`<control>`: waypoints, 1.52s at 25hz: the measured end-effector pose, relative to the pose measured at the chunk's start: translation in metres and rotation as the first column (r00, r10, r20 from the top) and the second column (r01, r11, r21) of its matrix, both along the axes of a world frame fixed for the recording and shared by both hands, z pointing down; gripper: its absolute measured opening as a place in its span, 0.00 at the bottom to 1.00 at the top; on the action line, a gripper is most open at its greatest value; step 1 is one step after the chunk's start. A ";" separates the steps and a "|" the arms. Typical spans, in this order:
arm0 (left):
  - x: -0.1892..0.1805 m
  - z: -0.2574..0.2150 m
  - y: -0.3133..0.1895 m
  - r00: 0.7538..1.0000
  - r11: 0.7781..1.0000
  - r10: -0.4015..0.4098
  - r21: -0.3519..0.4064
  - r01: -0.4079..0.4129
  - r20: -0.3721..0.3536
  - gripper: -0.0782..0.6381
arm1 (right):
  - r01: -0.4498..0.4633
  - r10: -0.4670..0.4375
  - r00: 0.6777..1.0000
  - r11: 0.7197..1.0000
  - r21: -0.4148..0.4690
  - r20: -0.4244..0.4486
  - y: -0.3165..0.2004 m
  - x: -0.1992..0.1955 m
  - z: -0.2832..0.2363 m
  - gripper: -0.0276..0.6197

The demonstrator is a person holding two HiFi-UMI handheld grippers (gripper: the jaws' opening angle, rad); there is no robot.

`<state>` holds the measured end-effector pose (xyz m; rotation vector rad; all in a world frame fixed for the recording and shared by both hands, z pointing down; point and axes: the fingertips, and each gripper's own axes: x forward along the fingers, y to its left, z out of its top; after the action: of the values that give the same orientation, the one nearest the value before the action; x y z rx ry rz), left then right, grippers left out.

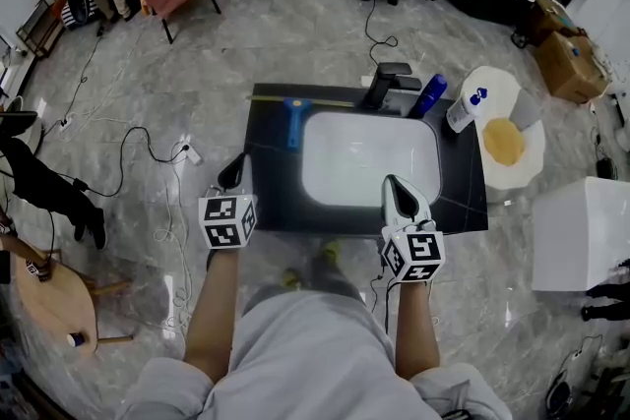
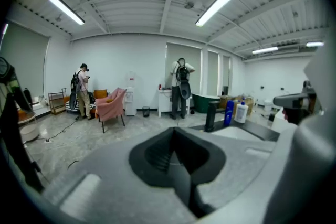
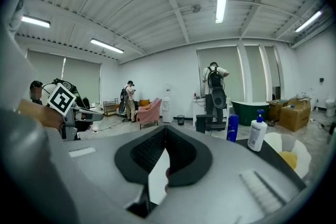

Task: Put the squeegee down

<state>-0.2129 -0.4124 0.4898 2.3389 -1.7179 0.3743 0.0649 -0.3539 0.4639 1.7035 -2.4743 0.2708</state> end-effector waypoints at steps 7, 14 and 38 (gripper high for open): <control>-0.010 -0.030 0.038 0.999 0.996 0.043 0.073 -0.044 0.019 0.11 | -0.018 0.018 1.000 0.999 0.034 0.006 0.029 -0.007 -0.012 0.05; -0.018 -0.061 0.064 0.998 0.987 0.062 0.146 -0.064 0.015 0.11 | -0.039 0.039 0.999 0.998 0.057 0.000 0.049 -0.006 -0.024 0.05; -0.025 -0.099 0.095 0.996 0.965 0.084 0.250 -0.084 0.008 0.11 | -0.019 0.022 1.000 0.994 0.110 -0.021 0.060 -0.012 -0.047 0.05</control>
<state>-0.2381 -0.3178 0.3903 2.5920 -1.7594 0.1759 0.0533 -0.2937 0.4165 1.7640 -2.4999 0.1195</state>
